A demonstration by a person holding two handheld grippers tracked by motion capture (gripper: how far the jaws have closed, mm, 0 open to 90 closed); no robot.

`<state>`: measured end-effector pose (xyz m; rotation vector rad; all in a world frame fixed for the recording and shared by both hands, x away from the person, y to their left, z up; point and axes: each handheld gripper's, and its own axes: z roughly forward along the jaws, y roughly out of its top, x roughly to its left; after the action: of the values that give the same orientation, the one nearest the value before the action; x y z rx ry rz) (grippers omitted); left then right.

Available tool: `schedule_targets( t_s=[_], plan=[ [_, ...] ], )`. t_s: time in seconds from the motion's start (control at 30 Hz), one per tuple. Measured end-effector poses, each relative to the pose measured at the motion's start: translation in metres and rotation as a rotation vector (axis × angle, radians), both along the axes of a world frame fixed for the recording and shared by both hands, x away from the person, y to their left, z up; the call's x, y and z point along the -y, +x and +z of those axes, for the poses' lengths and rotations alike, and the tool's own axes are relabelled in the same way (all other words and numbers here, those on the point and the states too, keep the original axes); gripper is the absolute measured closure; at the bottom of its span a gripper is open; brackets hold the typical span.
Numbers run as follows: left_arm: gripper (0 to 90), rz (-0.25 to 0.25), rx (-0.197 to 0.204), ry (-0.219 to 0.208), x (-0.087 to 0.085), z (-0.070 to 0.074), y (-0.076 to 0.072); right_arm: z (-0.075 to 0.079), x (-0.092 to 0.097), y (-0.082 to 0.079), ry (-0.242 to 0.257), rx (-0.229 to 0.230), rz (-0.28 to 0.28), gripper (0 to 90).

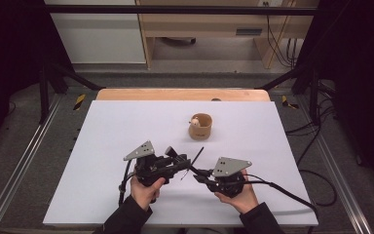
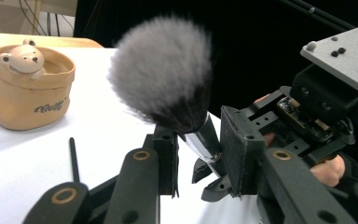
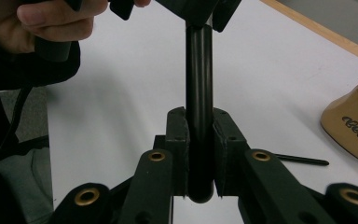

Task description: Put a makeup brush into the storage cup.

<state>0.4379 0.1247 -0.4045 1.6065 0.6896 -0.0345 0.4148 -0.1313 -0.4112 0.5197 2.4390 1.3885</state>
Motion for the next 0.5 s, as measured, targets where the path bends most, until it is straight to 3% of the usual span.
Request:
schedule_targets(
  t_s=[0.5],
  plan=[
    [74.9,-0.036,0.015,-0.017,0.0013,0.0032,-0.0044,-0.0025,-0.0024,0.0000,-0.016,0.008,0.007,78.2]
  ],
)
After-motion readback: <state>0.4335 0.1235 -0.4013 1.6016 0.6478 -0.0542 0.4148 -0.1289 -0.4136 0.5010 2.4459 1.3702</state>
